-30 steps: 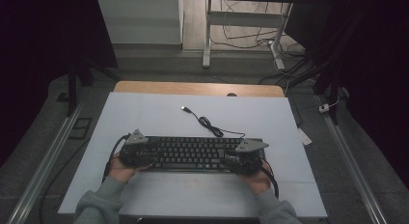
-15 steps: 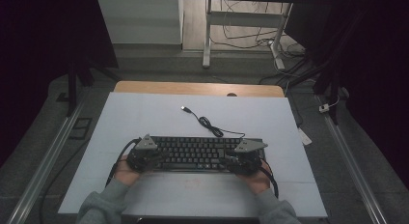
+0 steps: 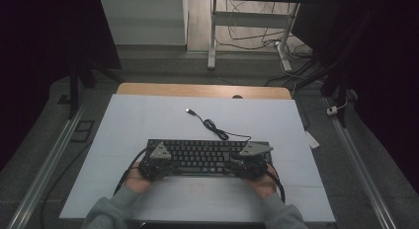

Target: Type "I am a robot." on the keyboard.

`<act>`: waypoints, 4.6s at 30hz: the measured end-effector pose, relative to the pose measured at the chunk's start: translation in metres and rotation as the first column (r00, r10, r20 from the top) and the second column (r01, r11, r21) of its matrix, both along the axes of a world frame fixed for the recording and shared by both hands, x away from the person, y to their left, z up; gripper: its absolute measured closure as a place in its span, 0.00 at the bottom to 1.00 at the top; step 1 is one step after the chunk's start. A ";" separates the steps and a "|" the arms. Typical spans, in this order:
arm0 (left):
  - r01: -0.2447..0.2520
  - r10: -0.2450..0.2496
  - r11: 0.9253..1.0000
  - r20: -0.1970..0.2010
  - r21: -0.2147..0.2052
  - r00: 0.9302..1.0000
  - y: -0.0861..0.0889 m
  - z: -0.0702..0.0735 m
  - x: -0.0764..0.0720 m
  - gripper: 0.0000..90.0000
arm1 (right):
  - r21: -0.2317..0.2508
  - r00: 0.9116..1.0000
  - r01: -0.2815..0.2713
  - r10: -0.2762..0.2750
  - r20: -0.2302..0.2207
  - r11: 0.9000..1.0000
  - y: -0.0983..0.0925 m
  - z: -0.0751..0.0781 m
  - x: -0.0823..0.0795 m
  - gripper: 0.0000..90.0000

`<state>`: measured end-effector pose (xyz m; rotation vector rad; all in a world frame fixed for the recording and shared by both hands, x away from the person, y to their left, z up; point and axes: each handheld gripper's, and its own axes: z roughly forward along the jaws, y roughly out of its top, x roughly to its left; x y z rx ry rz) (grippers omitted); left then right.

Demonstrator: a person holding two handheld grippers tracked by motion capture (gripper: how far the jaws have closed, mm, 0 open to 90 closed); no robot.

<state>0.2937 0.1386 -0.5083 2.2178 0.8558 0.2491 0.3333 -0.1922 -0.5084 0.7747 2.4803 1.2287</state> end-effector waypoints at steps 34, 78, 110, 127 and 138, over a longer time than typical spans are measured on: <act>0.009 -0.008 0.998 -0.008 0.056 1.000 -0.009 -0.014 0.002 0.99 | -0.002 1.000 -0.004 0.004 0.001 1.000 0.002 -0.002 0.000 0.60; -0.269 0.270 0.959 -0.003 -0.084 0.963 0.055 0.005 0.015 0.50 | -0.021 1.000 -0.002 0.002 0.000 1.000 0.002 -0.003 0.001 0.58; -0.243 0.243 0.970 0.001 -0.020 0.970 0.056 -0.003 0.017 0.94 | -0.049 1.000 -0.005 0.005 -0.009 0.999 0.004 -0.005 0.001 0.57; -0.228 0.229 0.973 -0.012 0.037 0.973 0.051 -0.012 0.020 0.99 | -0.054 1.000 -0.006 0.005 -0.011 0.999 0.005 -0.006 0.001 0.57; -0.233 0.234 0.972 -0.012 0.040 0.972 0.051 -0.013 0.021 0.99 | -0.060 1.000 -0.004 0.003 -0.010 0.998 0.005 -0.007 0.002 0.57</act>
